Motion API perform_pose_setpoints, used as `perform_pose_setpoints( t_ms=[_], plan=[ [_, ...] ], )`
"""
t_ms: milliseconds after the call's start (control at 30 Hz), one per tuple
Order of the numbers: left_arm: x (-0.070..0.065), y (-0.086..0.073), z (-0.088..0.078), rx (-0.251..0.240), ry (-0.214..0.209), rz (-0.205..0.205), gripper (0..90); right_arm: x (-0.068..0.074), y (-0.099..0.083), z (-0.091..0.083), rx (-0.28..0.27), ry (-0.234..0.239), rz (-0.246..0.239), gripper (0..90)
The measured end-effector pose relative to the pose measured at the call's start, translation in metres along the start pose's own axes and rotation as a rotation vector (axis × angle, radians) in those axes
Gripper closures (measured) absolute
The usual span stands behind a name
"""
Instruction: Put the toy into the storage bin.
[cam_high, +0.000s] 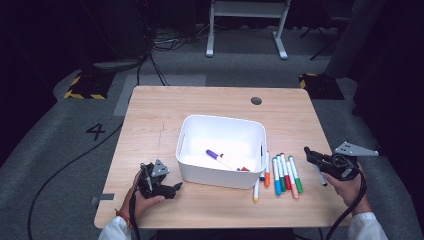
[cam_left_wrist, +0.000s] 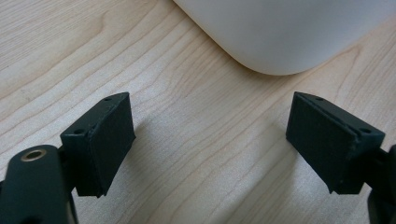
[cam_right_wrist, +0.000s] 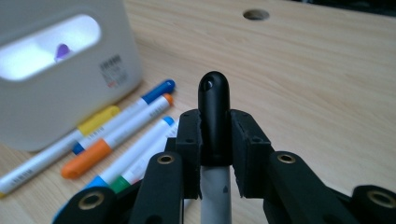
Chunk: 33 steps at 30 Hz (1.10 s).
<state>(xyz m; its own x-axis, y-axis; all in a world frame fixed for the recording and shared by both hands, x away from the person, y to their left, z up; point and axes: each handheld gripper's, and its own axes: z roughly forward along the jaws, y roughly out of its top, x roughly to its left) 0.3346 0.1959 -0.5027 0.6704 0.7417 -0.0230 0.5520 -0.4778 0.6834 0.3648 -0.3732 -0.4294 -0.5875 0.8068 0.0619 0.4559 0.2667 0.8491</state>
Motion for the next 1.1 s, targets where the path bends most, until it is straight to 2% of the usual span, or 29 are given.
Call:
perform_pose_setpoints(
  t_ms=[167,267,300,333,367,467,500,533,600,633,767,900,967,1033,1100],
  plan=[
    [0.000,0.000,0.000,0.000,0.000,0.000,15.3,0.014,0.021,0.002,-0.057,0.053,-0.021,75.0],
    [0.000,0.000,0.000,0.000,0.000,0.000,15.3,0.020,0.029,0.002,-0.071,0.066,-0.034,75.0],
    [0.000,0.000,0.000,0.000,-0.001,-0.001,15.3,0.027,0.040,0.004,-0.085,0.082,-0.059,75.0],
    [0.000,0.000,0.000,0.000,-0.001,-0.001,15.3,0.029,0.043,0.004,-0.087,0.085,-0.060,75.0],
    [0.000,0.000,0.000,0.000,0.000,-0.002,15.3,0.033,0.049,0.004,-0.090,0.091,-0.084,75.0],
    [0.000,0.000,0.000,0.000,0.000,0.000,15.3,0.040,0.059,0.004,-0.097,0.107,-0.104,75.0],
    [0.000,0.000,0.000,0.000,0.000,0.000,15.3,0.048,0.071,0.004,-0.113,0.127,-0.119,75.0],
    [0.000,0.000,0.000,0.000,0.000,0.000,15.3,0.050,0.074,0.004,-0.117,0.131,-0.121,75.0],
    [0.000,0.000,0.000,0.000,0.000,0.000,15.3,0.053,0.079,0.005,-0.121,0.141,-0.129,75.0],
    [0.000,0.000,0.000,0.000,0.000,0.000,15.3,0.059,0.089,0.007,-0.124,0.154,-0.154,74.9],
    [0.000,0.000,0.000,0.000,0.000,-0.001,15.3,0.072,0.105,0.011,-0.121,0.178,-0.195,75.0],
    [0.000,0.000,0.000,-0.001,0.001,-0.002,15.3,0.081,0.118,0.015,-0.126,0.206,-0.213,75.0],
    [0.000,0.000,0.000,-0.001,0.001,-0.001,15.3,0.091,0.131,0.018,-0.123,0.228,-0.231,75.0],
    [0.000,0.000,0.000,-0.001,0.001,-0.002,15.3,0.098,0.138,0.021,-0.118,0.229,-0.263,75.0],
    [0.000,0.000,0.000,0.000,0.001,-0.001,15.3,0.105,0.146,0.023,-0.117,0.252,-0.264,75.0]
  ],
)
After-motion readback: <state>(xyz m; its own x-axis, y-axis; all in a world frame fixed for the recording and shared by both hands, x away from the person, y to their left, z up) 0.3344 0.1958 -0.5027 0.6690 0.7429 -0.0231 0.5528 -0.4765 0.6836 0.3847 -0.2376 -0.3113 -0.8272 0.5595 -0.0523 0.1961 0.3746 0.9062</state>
